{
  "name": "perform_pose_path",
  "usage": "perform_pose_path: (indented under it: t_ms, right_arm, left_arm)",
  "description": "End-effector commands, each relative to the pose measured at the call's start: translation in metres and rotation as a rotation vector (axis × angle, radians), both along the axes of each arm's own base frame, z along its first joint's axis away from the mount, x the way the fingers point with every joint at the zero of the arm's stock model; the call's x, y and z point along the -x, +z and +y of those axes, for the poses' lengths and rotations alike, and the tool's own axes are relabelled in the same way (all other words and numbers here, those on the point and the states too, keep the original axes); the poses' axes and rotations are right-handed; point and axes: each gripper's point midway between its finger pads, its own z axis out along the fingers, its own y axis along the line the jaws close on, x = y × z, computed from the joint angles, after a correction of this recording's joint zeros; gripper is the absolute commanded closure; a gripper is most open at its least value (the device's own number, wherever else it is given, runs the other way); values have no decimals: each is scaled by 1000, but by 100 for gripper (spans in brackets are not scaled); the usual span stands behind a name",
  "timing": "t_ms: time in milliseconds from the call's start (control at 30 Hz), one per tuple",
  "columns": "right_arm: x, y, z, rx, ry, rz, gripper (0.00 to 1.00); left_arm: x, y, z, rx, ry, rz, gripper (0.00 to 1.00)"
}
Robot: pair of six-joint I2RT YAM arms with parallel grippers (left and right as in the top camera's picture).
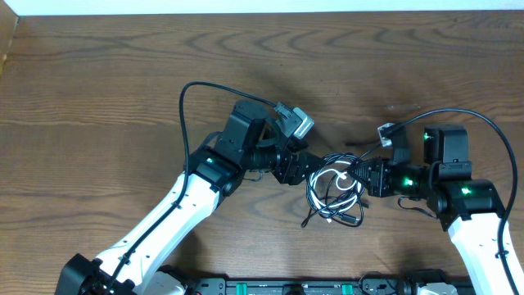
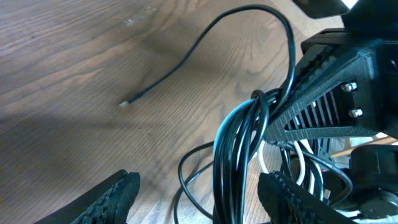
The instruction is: Untangle cables
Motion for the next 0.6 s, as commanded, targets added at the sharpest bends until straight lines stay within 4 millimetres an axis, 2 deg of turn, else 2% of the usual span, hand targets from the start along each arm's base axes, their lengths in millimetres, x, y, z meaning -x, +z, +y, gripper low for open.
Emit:
perform_pose_path:
  t_ms: [0, 100, 200, 300, 467, 567]
  right_arm:
    - [6, 8, 9, -72, 31, 17, 99]
    - [10, 14, 15, -119, 60, 21, 99]
    - [13, 19, 19, -154, 83, 24, 99]
    - [15, 21, 21, -172, 92, 30, 99]
    - [17, 20, 21, -172, 87, 46, 99]
    - [17, 20, 21, -171, 87, 45, 99]
  left_arm:
    - [12, 12, -11, 15, -79, -68, 32]
    - [16, 8, -18, -18, -83, -99, 34]
    - [15, 3, -22, -63, -54, -130, 43]
    - [12, -1, -22, -101, -19, -158, 65]
    - [-2, -5, -15, -153, 54, -192, 92]
    - [-4, -6, -13, -162, 68, -198, 92]
